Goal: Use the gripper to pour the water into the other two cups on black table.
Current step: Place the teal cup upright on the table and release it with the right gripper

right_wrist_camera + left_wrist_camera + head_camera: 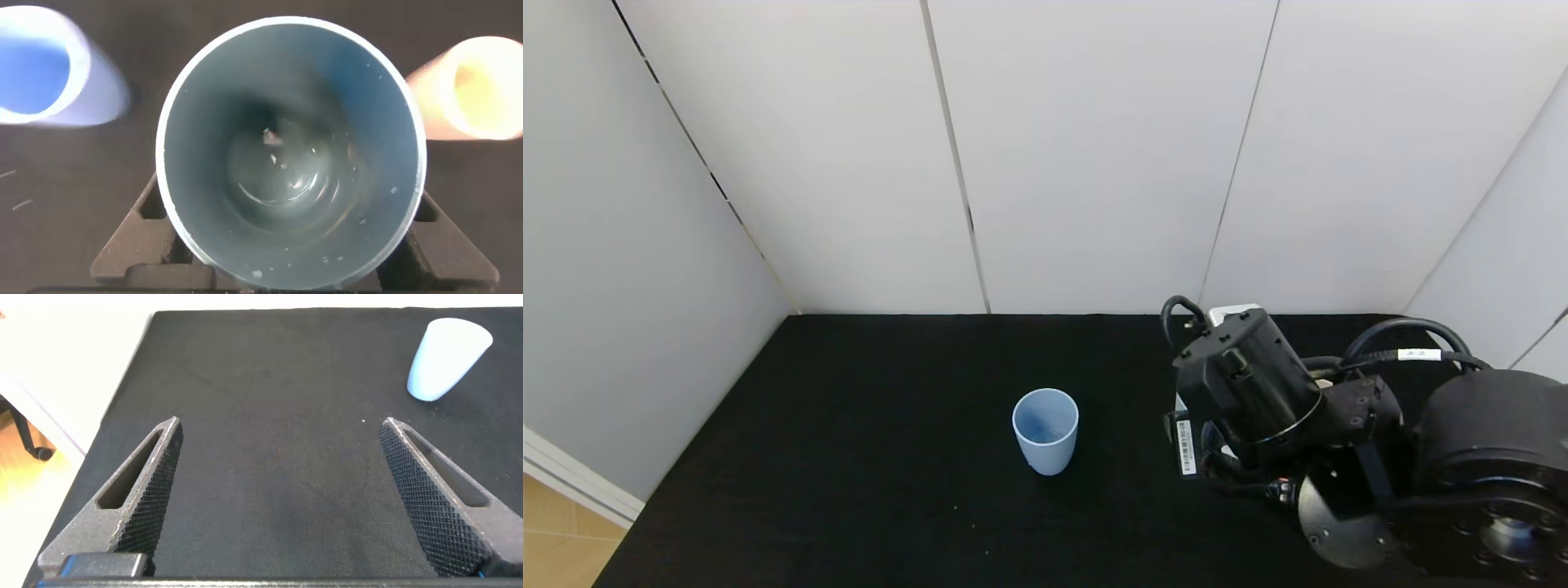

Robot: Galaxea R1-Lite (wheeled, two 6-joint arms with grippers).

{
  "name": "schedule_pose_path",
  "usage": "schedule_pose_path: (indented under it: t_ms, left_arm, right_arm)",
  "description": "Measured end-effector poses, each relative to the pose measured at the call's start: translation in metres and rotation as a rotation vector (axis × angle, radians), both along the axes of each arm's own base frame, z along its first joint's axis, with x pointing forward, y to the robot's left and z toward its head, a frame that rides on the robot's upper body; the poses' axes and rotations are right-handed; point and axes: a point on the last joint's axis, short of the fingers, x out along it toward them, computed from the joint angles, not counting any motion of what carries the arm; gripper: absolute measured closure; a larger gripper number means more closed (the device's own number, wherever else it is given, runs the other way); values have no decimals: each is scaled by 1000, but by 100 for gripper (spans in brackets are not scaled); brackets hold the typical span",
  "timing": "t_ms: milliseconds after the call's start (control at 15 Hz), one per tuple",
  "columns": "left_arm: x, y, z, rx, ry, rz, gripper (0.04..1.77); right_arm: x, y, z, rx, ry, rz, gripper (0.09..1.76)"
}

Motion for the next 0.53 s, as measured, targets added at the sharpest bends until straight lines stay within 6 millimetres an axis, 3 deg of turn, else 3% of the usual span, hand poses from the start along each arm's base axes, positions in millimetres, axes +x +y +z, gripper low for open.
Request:
schedule_pose_path:
  t_ms: [533]
  left_arm:
    - [0, 0, 0, 0, 0, 1, 9]
  right_arm:
    - [-1, -10, -26, 51, -46, 215, 66]
